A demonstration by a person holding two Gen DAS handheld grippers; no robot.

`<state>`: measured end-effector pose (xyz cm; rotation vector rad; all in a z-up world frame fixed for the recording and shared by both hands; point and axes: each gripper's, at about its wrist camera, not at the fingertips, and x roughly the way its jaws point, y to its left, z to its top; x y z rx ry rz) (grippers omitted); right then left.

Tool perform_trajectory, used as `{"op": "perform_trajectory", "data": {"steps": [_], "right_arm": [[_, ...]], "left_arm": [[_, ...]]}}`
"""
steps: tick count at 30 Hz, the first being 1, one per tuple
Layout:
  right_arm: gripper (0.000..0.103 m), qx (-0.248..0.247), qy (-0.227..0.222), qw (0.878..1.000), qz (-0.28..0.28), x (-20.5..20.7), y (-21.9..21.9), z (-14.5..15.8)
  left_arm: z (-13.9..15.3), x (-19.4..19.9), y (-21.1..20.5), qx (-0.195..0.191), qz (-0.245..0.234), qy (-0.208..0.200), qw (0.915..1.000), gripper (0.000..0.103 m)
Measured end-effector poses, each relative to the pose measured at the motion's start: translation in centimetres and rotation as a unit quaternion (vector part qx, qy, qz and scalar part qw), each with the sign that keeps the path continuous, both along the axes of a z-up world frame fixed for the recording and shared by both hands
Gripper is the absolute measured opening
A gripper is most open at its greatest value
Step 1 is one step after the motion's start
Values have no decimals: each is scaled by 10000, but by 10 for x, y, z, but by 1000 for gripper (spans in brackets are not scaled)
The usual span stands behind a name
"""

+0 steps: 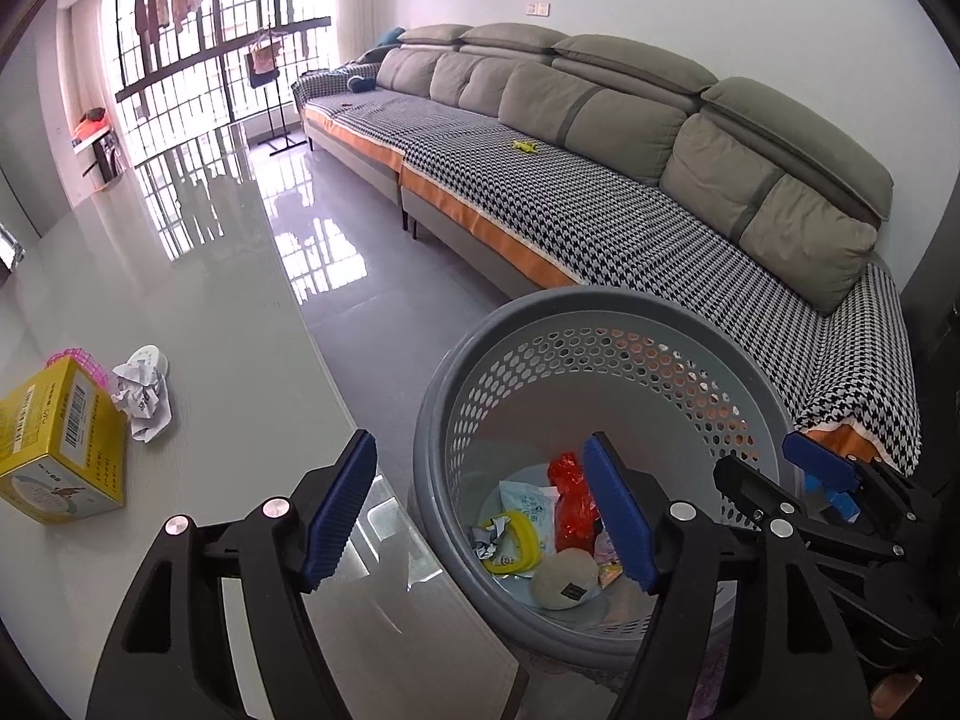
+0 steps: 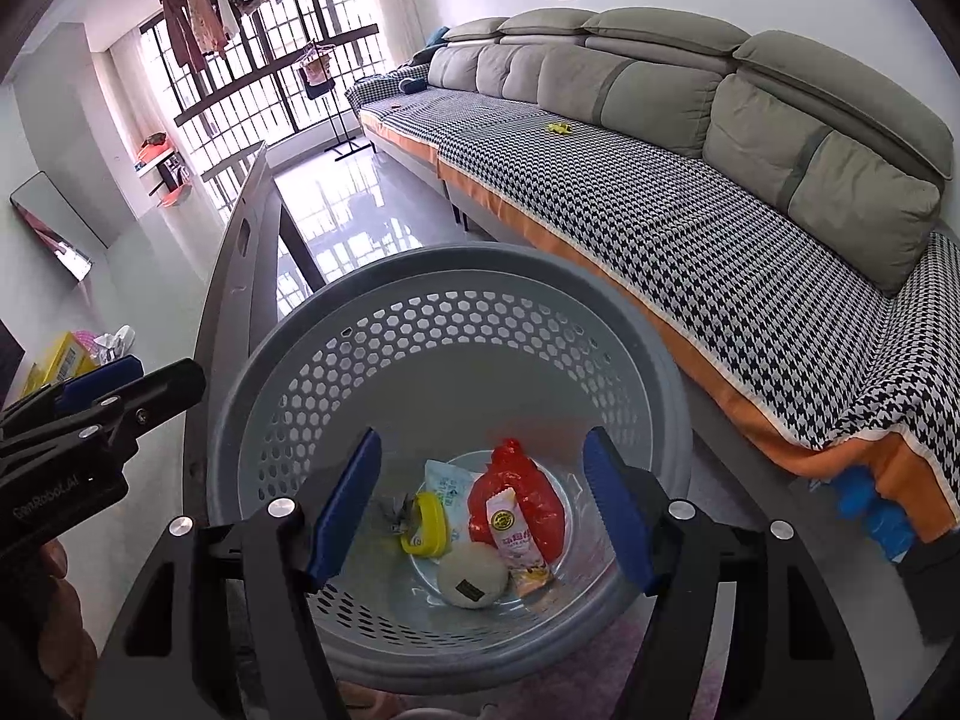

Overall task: Collect trash
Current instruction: 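Move both grippers back over the table toward the yellow box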

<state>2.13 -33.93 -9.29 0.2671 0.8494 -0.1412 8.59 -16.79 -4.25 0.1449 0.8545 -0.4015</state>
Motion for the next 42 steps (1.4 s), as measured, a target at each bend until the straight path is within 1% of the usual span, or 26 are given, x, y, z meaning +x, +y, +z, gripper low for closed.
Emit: {"op": "perform_trajectory", "data": {"steps": [11, 17, 19, 22, 26, 29, 34, 42], "right_arm": [[67, -85, -47, 9999, -25, 3, 12, 8], [67, -77, -144, 9999, -50, 0, 23, 19], [67, 7, -185, 9998, -4, -3, 26, 22], [67, -36, -182, 9998, 107, -4, 35, 26], [67, -51, -305, 9992, 246, -6, 48, 35], [67, -17, -371, 9987, 337, -6, 56, 39], [67, -48, -360, 9978, 552, -4, 73, 42], [67, -80, -391, 9958, 826, 0, 100, 46]], "left_arm": [[2, 0, 22, -89, 94, 21, 9999, 72], [11, -4, 40, -125, 212, -60, 9997, 72], [14, -5, 44, -105, 269, -116, 9995, 73], [18, -7, 49, -145, 363, -134, 9991, 73], [24, -15, 56, -119, 421, -235, 9988, 73], [27, -20, 64, -93, 483, -312, 9983, 76], [24, -18, 85, -56, 719, -318, 9969, 76], [19, -8, 129, -47, 1348, -315, 9904, 76]]}}
